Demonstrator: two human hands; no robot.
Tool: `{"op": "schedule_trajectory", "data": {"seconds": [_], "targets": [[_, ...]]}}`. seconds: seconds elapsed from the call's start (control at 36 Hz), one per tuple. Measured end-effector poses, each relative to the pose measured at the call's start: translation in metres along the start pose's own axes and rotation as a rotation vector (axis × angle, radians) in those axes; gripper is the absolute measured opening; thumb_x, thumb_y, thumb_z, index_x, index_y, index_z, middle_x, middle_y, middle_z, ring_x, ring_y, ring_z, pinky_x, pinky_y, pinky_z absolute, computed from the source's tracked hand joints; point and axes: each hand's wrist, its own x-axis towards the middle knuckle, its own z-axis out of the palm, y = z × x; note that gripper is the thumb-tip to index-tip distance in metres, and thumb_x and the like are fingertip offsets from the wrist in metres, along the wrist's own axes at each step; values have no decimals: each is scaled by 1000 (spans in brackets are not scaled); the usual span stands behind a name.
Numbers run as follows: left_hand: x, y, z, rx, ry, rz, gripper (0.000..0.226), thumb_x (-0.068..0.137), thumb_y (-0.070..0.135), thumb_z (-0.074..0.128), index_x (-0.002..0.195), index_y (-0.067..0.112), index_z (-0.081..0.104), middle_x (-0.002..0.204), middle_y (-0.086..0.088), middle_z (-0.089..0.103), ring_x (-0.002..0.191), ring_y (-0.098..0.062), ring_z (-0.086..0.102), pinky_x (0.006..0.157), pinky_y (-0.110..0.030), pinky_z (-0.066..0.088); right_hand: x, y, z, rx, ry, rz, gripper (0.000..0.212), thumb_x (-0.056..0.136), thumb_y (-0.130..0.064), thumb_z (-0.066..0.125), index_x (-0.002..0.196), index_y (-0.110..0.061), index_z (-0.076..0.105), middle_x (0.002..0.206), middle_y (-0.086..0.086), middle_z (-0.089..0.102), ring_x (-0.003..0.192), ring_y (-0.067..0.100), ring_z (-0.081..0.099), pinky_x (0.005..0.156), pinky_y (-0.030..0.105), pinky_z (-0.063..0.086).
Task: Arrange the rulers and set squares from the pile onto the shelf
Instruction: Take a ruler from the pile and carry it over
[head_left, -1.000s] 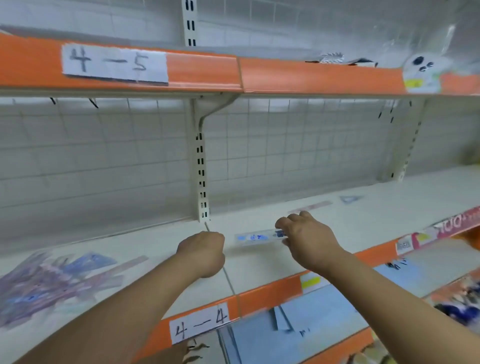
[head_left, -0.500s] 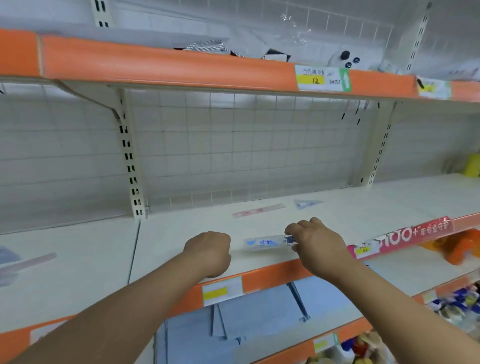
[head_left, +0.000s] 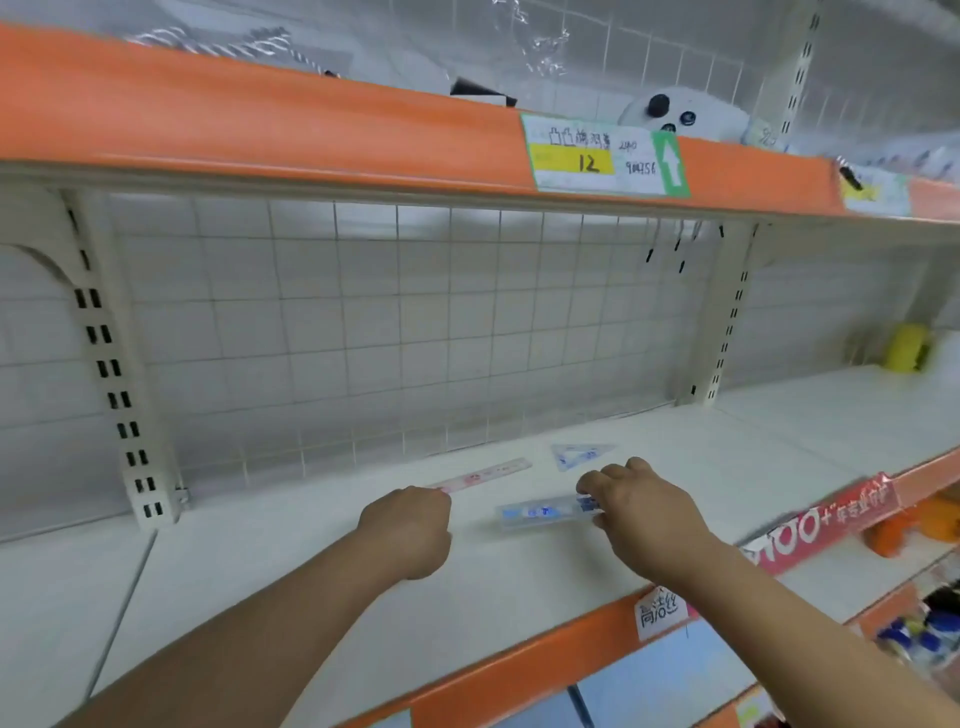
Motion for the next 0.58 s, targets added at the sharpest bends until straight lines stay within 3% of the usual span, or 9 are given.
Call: {"op": "schedule_trajectory", "data": {"seconds": [0.11,0.25,0.36,0.58], "targets": [[17,-6,0,-15,10,-2,20,96,20,40,110,17,54,95,0,54,86,-20,54,68,-28,41,20,4,8,18,-16,-1,34,94,-21,47,128,-26,47,118,-5,56,114,19,41,77,28,47],[24,-18,8,-24,-28,-32,20,97,25,41,106,15,55,106,-1,60,83,-18,50,69,-28,41,43,-7,20,65,-105,-77,34,95,-20,46,129,-24,48,122,-1,54,117,21,41,80,32,47],[21,-22,11,-36,-41,-82,22,98,28,40,107,15,56,110,-1,60,96,-20,58,70,-27,41,66,-13,27,117,-136,-148,36,94,-21,50,130,-25,49,123,-1,54,118,19,40,80,31,45],[9,-18,6,-76,-27,-225,22,98,28,40,110,17,55,115,-1,58,104,-20,55,76,-27,39,99,-22,37,238,-202,-318,38,88,-30,60,126,-29,55,121,-3,58,115,16,45,85,29,43]]}}
